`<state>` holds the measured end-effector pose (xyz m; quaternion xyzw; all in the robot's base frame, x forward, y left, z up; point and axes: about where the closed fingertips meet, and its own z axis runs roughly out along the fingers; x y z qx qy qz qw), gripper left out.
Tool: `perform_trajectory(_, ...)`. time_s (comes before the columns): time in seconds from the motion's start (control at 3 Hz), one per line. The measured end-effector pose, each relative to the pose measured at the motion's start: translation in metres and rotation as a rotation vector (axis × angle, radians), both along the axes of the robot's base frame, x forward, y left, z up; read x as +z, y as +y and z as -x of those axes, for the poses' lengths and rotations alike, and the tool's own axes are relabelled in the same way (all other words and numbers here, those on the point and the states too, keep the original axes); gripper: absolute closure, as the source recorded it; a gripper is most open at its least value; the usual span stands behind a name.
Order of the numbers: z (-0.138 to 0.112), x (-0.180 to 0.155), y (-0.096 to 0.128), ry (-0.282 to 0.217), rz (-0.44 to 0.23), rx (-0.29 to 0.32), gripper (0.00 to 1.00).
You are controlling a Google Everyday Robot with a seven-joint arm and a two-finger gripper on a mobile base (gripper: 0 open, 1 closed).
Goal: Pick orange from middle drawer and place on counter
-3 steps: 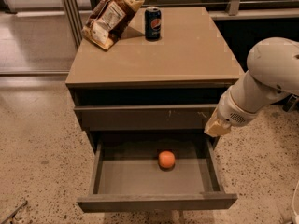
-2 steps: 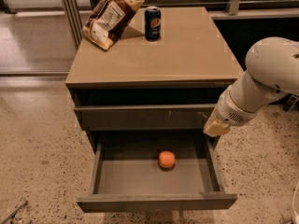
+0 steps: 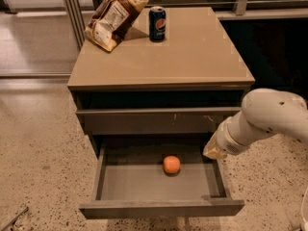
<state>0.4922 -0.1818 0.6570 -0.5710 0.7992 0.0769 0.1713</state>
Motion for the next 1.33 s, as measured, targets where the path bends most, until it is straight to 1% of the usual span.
perform_trajectory(0.33,-0.029,-0.066,0.001,-0.039,-0.087,-0.01,1.0)
perform_trajectory(0.67,-0.058,-0.115,-0.01,-0.046,-0.213,-0.044,1.0)
perform_trajectory(1.0,-0.057,-0.153,-0.005,-0.005,-0.249,-0.049,1.0)
perform_trajectory(1.33,-0.056,-0.154,-0.004,-0.002,-0.248,-0.049,1.0)
